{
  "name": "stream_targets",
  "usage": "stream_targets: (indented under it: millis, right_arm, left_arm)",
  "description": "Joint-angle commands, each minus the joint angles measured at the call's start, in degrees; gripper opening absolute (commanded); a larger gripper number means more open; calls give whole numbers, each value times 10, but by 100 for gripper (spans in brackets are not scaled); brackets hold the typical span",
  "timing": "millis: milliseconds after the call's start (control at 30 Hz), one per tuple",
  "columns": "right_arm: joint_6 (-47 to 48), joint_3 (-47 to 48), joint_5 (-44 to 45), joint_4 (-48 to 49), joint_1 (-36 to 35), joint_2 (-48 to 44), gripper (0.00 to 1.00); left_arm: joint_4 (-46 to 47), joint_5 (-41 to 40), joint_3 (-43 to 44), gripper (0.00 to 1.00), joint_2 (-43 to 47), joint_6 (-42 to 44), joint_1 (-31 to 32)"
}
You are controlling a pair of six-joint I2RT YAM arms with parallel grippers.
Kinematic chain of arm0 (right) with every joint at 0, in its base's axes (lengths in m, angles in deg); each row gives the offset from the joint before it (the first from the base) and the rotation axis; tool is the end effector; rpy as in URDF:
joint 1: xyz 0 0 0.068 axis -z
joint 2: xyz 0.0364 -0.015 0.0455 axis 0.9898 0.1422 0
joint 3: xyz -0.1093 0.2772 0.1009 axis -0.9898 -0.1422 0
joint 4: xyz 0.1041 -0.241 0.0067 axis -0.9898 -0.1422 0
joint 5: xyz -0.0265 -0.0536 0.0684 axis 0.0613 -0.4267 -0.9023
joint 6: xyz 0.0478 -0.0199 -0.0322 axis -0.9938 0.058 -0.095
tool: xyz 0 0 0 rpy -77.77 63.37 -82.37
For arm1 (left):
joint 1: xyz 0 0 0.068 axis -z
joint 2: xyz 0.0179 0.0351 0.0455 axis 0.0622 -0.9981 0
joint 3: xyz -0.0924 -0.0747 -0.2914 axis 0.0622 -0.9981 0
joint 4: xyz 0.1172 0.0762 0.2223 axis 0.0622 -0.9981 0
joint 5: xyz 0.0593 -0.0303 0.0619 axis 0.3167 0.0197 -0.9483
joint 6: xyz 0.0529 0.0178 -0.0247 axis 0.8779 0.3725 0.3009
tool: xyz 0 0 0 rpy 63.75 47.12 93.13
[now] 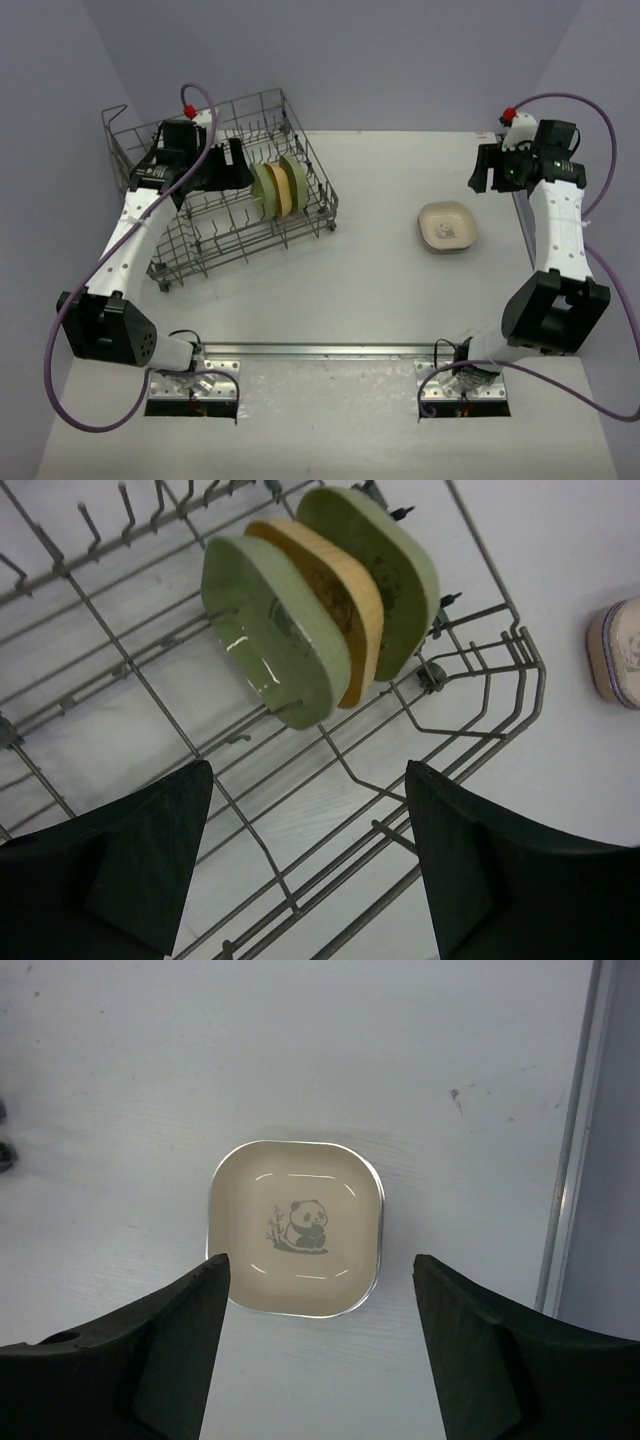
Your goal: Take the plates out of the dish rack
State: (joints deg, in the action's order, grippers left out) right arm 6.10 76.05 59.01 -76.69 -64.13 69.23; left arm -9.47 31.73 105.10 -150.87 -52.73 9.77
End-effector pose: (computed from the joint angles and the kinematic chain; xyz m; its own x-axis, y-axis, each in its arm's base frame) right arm 0.3342 -0.0915 0.3752 -0.6699 0.0885 -0.7372 -0.0093 0.9918 0.1275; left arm 0.2990 -0.0431 0.4122 -0.6249 -0.0494 -0.7792 0.2142 0.9489 -0.2319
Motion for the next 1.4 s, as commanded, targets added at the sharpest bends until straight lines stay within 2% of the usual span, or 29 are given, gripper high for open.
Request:
stream_targets:
  millis: [0, 100, 167, 300, 433, 733, 967, 1067, 1167, 1367]
  right_arm:
    - [-2, -65, -6, 2, -32, -57, 76]
    - [-4, -121, 8, 11, -61, -87, 84]
    - [-7, -156, 14, 16, -80, -106, 98]
    - [-13, -184, 19, 13, -100, -124, 99]
    - [-15, -195, 17, 9, -103, -142, 99]
    - [-5, -205, 16, 1, -104, -147, 99]
    - [-2, -210, 14, 4, -104, -140, 99]
    - [-7, -214, 10, 5, -104, -131, 99]
    - [-12, -213, 4, 5, -105, -128, 99]
    - [-9, -211, 8, 2, -105, -128, 99]
  left_arm:
    - [58, 91, -41, 73, -12, -93, -39]
    - [130, 130, -66, 72, -37, -137, -55]
    - [177, 163, -83, 71, -57, -177, -62]
    - [264, 233, -115, 67, -90, -270, -97]
    - [324, 264, -121, 63, -126, -311, -110]
    - [388, 307, -83, 52, -222, -332, -111]
    - [417, 331, -79, 47, -246, -370, -111]
    - [425, 337, -83, 35, -243, -383, -111]
    - [428, 348, -82, 18, -239, -389, -111]
    - [431, 370, -83, 0, -220, -402, -112]
